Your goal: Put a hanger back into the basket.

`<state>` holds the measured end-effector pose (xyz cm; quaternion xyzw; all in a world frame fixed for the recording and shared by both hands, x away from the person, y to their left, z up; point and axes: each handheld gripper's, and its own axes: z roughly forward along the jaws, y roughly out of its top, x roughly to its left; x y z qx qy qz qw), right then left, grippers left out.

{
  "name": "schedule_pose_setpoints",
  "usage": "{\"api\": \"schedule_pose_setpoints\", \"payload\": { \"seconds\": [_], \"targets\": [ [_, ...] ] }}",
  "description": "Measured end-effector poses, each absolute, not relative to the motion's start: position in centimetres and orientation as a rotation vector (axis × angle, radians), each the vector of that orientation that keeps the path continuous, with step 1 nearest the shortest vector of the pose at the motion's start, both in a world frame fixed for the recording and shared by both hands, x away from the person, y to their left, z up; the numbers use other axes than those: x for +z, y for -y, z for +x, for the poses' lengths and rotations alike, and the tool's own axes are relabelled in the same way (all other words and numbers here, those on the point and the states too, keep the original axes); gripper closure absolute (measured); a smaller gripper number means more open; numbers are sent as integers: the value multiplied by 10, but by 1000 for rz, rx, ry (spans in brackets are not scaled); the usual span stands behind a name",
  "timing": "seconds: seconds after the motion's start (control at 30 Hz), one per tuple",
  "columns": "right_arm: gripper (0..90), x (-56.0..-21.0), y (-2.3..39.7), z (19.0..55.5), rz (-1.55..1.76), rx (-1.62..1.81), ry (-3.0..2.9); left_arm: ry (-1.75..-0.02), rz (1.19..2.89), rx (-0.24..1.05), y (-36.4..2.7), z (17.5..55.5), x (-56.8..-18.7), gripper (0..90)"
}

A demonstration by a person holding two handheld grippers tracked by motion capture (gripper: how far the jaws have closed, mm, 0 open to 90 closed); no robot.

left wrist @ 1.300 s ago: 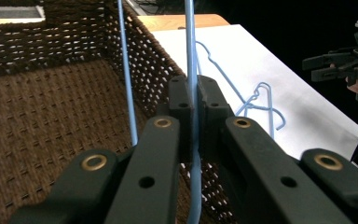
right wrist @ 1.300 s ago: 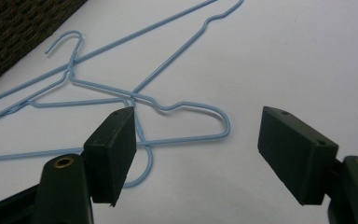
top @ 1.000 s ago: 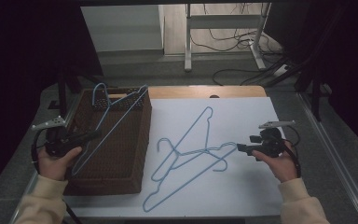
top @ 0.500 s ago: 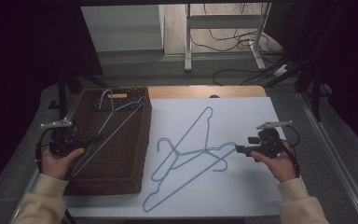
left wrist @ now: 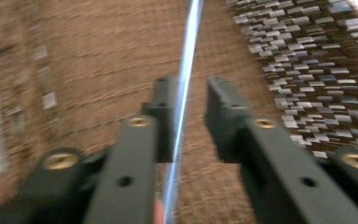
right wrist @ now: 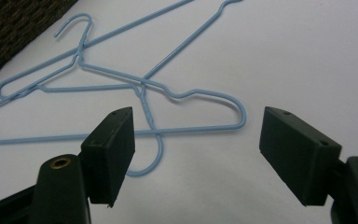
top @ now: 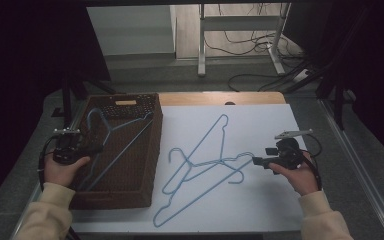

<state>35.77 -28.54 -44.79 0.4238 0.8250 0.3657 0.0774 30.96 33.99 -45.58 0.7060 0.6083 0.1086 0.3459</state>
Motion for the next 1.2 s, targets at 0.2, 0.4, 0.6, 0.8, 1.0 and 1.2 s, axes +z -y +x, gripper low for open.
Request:
{"api": "schedule_pose_setpoints", "payload": {
  "seconds": [0.2,0.4,0.6,0.8,1.0,1.2],
  "targets": [
    [262,-449,283,358,1261,1080,-2491,-1528,1851,375,-330,303,-449,479],
    [253,-450,282,358,1252,1072,-2505,-1324,1848,352,-304,288,-431,377],
    [231,-450,279,356,1217,1078,-2511,-1165,1879,261,-271,278,-422,274],
    [225,-450,273,346,1150,1104,-2508,-1095,1917,202,-247,271,-423,215],
    [226,-454,268,336,1114,1133,-2497,-1061,1937,196,-236,266,-427,198],
    [230,-452,263,326,1089,1165,-2483,-1005,1960,206,-226,261,-428,184]
  ]
}}
